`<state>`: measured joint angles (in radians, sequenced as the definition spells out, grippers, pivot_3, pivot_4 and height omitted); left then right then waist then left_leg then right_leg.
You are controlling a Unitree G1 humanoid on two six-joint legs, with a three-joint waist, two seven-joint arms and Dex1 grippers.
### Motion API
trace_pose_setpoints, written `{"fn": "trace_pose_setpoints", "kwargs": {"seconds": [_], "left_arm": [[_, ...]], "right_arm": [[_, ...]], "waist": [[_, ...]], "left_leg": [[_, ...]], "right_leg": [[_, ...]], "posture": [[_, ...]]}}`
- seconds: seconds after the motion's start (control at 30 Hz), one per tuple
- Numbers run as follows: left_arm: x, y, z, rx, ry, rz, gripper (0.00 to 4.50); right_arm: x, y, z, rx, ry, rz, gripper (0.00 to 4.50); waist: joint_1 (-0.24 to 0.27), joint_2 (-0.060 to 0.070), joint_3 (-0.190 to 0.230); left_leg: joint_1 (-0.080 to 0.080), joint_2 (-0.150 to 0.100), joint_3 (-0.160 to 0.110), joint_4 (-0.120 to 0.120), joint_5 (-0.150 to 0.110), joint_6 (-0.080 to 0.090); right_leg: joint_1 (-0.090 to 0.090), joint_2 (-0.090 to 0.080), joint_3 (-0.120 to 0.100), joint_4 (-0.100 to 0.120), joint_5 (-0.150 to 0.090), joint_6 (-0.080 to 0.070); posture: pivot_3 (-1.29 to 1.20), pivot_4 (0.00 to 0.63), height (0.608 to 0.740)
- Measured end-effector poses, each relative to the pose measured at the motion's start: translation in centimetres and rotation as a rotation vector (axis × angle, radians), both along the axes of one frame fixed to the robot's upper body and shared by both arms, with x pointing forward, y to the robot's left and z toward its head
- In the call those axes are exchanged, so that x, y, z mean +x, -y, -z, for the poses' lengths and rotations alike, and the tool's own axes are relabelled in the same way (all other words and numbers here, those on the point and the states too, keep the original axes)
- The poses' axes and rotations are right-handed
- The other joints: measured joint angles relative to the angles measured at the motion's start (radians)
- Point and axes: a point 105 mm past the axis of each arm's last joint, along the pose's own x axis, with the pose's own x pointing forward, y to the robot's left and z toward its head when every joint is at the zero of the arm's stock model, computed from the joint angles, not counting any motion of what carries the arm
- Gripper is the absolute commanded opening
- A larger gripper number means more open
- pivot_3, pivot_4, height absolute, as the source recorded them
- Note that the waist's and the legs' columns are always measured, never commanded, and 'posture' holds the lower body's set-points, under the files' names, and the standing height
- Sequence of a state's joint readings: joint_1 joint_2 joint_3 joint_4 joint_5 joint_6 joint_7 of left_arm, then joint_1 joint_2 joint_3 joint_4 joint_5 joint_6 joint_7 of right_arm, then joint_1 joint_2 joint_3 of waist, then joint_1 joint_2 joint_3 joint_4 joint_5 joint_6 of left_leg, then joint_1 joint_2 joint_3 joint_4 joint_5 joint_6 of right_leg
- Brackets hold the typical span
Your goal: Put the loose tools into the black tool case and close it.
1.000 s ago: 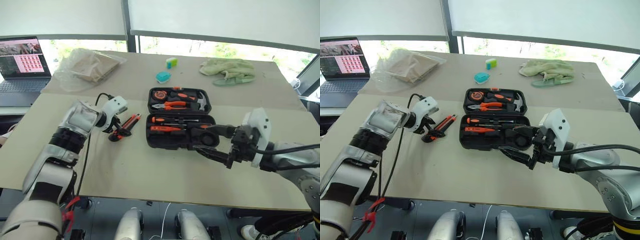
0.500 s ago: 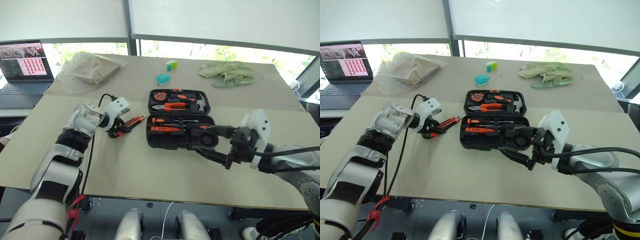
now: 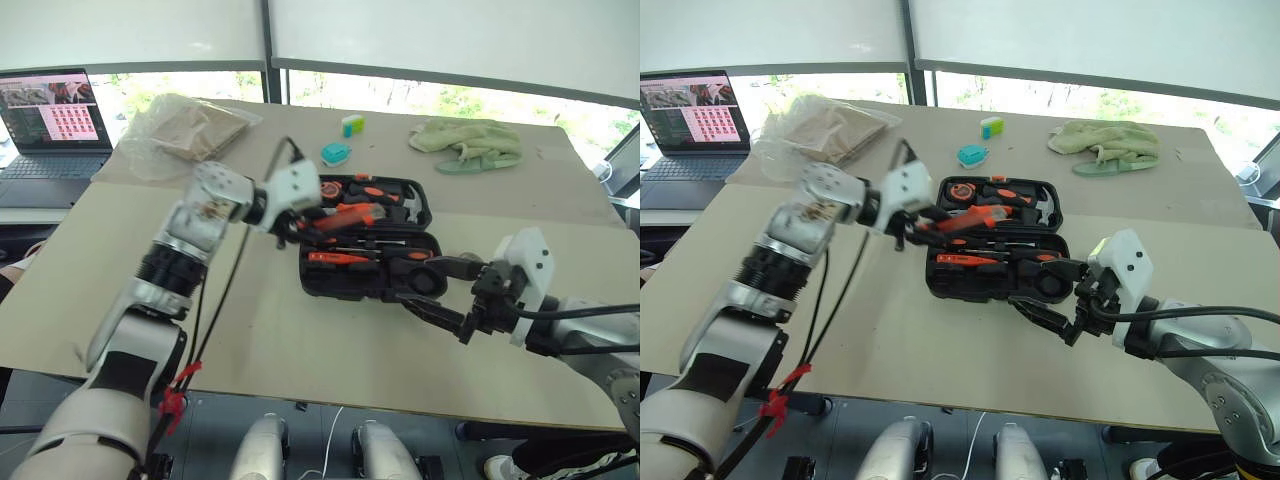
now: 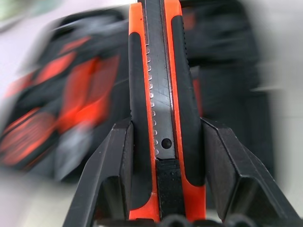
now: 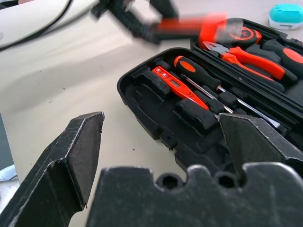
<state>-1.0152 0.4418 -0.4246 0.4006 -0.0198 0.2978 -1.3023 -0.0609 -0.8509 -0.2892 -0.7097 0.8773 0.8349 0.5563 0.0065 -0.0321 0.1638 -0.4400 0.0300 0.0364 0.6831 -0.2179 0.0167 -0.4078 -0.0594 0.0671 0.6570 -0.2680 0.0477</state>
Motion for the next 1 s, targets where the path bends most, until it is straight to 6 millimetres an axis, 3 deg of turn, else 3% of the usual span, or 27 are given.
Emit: {"fn": "trace_pose_setpoints", "kwargs": {"seconds": [0.2,0.4,0.47,0.53,0.63,0.67,0.8,0.9,1.0], "left_arm": [[-0.7,1.8,3.2,0.132,-0.083,0.020,1.63],[-0.2,2.2,3.3,0.177,-0.070,0.021,1.63],[-0.2,2.4,3.4,0.178,-0.068,0.030,2.63],[0.0,2.4,3.3,0.181,-0.057,0.030,3.35],[0.2,2.3,2.9,0.176,-0.064,0.016,4.41],[0.3,2.1,2.7,0.166,-0.082,0.003,4.47],[-0.3,2.2,1.6,0.076,-0.214,-0.005,4.47],[0.1,1.8,-0.5,0.020,-0.181,-0.009,3.63],[0.1,1.6,-0.6,0.027,-0.137,0.021,2.56]], "right_arm": [[-0.1,0.2,0.1,-0.002,0.002,0.020,4.50],[-0.3,0.4,0.1,0.000,0.005,0.043,4.50],[-0.3,0.5,0.0,-0.001,0.011,0.051,4.50],[-0.3,0.4,0.0,-0.002,0.016,0.054,4.50],[-0.4,0.3,-0.1,0.000,0.019,0.055,4.50],[-0.4,0.3,0.0,0.001,0.019,0.057,4.50],[-0.4,0.4,0.0,0.003,0.018,0.063,4.50],[-0.4,0.5,0.2,0.004,0.009,0.067,4.50],[-0.4,0.5,0.2,0.004,0.009,0.068,4.50]], "waist": [[-0.011,0.000,0.000],[-0.012,0.000,0.000],[-0.009,0.000,0.000],[-0.008,0.000,0.000],[-0.010,0.000,0.000],[-0.011,0.000,0.000],[-0.015,0.000,0.000],[-0.018,0.000,0.000],[-0.017,0.000,0.000]], "left_leg": [[0.000,0.000,-0.001,0.000,0.000,0.000],[0.000,0.000,-0.003,0.000,0.000,0.000],[0.001,0.000,-0.003,0.000,0.000,0.000],[0.001,0.000,-0.003,0.000,0.000,0.000],[0.001,0.000,-0.003,0.000,0.000,0.000],[0.001,0.000,-0.003,0.000,0.000,0.000],[0.000,0.000,-0.003,0.000,0.000,0.000],[0.001,0.000,-0.003,0.000,0.000,0.000],[0.001,0.000,-0.003,0.000,0.000,0.000]], "right_leg": [[0.000,0.001,0.000,0.000,0.000,0.000],[0.001,0.000,0.000,0.000,0.000,0.000],[0.002,0.000,0.000,0.000,0.000,0.000],[0.002,0.000,0.000,0.000,0.000,0.000],[0.002,0.000,0.000,0.000,0.000,0.000],[0.002,0.000,0.000,0.000,0.000,0.000],[0.001,0.000,0.000,0.000,0.000,0.000],[0.001,0.000,0.000,0.000,0.000,0.000],[0.001,0.000,0.000,0.000,0.000,0.000]], "posture": [[0.00,0.150,0.740],[0.00,0.150,0.740],[0.00,0.150,0.740],[0.00,0.150,0.740],[0.00,0.150,0.740],[0.00,0.150,0.740],[0.00,0.150,0.740],[0.00,0.150,0.740],[0.00,0.150,0.740]]}}
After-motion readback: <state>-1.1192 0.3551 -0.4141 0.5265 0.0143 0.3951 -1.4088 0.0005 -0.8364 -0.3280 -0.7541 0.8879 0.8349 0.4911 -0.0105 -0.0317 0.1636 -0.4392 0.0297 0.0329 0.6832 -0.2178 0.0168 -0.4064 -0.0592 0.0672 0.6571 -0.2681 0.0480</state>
